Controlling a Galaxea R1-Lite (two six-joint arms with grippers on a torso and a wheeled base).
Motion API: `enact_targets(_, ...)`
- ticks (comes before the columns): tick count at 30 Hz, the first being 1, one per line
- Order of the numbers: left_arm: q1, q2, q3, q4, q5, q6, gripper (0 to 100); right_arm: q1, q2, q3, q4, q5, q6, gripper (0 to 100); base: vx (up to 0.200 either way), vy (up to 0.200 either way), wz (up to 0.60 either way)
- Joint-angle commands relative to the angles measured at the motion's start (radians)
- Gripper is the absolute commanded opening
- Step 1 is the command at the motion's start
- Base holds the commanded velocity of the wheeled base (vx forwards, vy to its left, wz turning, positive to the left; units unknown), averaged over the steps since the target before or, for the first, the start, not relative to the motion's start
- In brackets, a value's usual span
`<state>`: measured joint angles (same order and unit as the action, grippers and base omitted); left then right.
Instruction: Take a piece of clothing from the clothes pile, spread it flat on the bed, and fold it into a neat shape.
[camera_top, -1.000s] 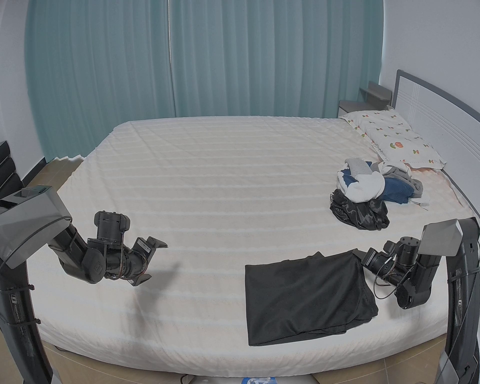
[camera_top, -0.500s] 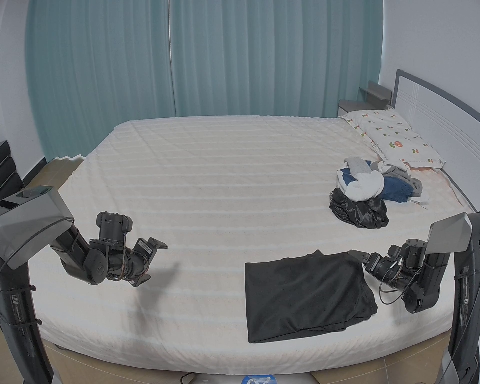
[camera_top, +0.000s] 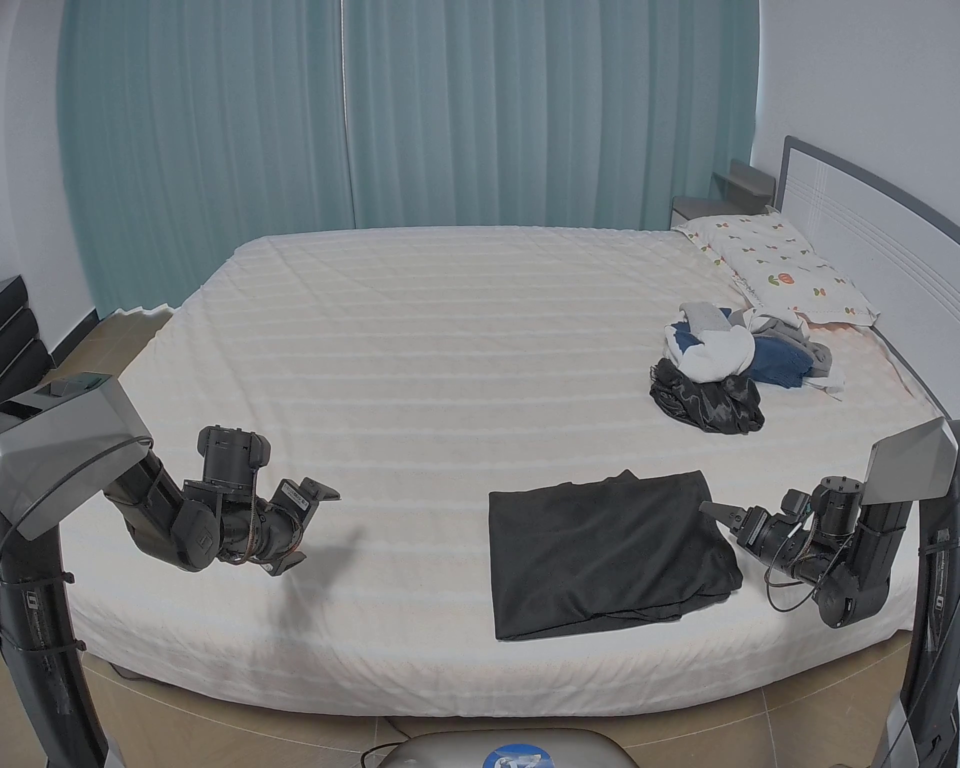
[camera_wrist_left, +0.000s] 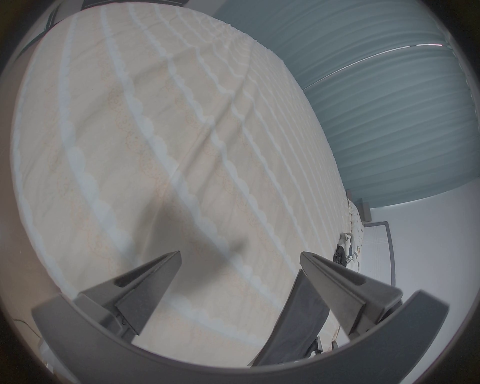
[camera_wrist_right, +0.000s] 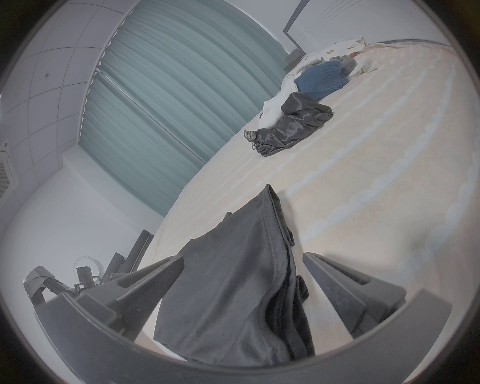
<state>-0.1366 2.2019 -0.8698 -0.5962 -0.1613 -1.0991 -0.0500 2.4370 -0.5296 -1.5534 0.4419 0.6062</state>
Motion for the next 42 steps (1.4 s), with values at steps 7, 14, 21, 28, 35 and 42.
enact_targets(7,-0.001,0.001,-0.002,0.001,-0.004,-0.001,100,-0.036,-0.027,0.040,-0.010,0.090,-0.011,100,0.000,-0.086,0.00)
enact_targets(14,-0.001,0.002,-0.003,0.001,-0.003,0.001,100,-0.062,-0.029,0.085,-0.008,0.184,-0.091,100,0.000,-0.200,0.00)
enact_targets(21,-0.003,0.002,-0.002,0.001,-0.003,0.005,100,-0.045,-0.016,0.148,-0.008,0.251,-0.174,100,0.000,-0.200,0.00)
enact_targets(28,-0.001,0.005,-0.005,-0.001,-0.001,0.021,100,0.025,0.014,0.145,-0.010,0.250,-0.240,100,0.000,-0.029,0.00)
enact_targets(35,-0.001,0.007,-0.008,0.001,0.000,0.021,100,0.101,0.045,0.117,-0.008,0.232,-0.236,100,0.000,0.000,0.00)
enact_targets(42,-0.003,0.012,-0.011,0.001,0.002,0.021,100,0.205,0.073,0.069,-0.008,0.156,-0.217,100,0.000,0.000,0.00)
